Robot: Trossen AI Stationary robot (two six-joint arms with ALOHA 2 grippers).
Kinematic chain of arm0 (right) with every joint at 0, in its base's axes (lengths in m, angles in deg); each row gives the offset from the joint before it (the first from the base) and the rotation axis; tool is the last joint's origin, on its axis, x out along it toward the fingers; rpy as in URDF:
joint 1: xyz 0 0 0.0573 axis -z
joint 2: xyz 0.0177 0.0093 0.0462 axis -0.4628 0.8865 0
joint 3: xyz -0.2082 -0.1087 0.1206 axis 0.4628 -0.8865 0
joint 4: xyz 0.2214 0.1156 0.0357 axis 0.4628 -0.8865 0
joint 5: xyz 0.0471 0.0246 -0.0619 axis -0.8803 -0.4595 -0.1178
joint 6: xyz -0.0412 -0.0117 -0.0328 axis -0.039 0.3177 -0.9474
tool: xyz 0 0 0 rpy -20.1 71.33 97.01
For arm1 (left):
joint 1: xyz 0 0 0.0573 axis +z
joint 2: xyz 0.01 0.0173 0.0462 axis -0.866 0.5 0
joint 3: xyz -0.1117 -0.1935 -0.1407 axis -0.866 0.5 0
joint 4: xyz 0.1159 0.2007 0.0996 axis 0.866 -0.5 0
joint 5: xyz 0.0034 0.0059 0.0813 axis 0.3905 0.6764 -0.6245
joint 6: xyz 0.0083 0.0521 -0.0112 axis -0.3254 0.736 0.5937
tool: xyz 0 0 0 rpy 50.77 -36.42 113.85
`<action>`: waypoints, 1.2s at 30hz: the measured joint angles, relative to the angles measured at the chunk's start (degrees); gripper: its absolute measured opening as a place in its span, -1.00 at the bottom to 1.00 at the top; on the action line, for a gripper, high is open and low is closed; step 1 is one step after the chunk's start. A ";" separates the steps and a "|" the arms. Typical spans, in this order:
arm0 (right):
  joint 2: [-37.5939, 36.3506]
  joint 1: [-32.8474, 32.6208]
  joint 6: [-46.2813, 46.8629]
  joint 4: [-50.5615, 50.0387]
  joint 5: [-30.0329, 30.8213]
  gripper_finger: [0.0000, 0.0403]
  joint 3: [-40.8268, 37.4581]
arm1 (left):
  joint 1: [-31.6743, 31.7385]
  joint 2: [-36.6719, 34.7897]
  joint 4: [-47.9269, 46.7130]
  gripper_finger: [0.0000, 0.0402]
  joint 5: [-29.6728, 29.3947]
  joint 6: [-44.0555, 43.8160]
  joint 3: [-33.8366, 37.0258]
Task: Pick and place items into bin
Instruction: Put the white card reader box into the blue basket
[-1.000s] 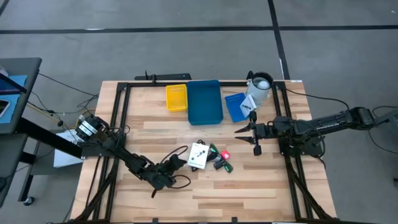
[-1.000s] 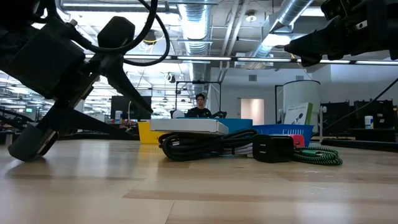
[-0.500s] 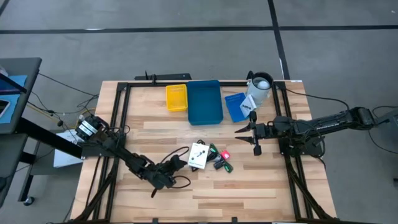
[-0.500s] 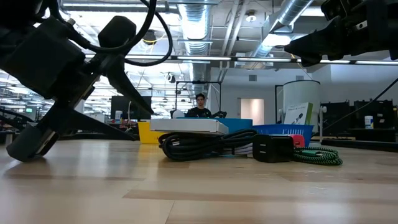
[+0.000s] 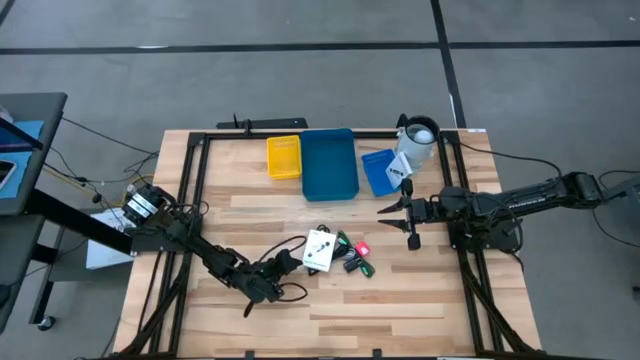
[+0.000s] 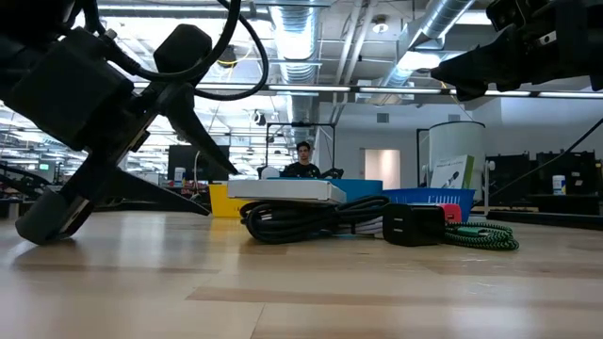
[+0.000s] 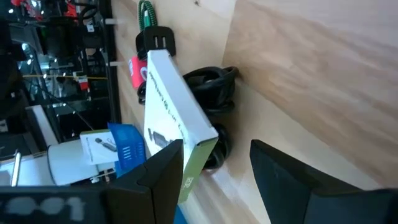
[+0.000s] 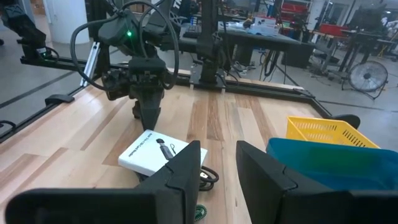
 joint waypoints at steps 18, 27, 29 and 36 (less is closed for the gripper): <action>0.00 0.01 0.00 0.00 0.00 -0.51 0.00 | 1.49 0.01 0.07 -0.12 0.30 2.13 0.04; 0.00 0.01 0.00 -0.02 0.00 -0.51 0.00 | 2.94 0.04 1.29 -0.11 2.21 4.56 0.04; -0.01 0.01 0.00 -0.02 0.00 -0.51 0.00 | 3.23 0.05 1.33 -0.11 2.24 4.78 0.04; 0.00 0.01 -0.02 -0.04 -0.02 -0.51 -0.01 | 3.86 0.03 1.37 -0.11 3.65 5.68 0.04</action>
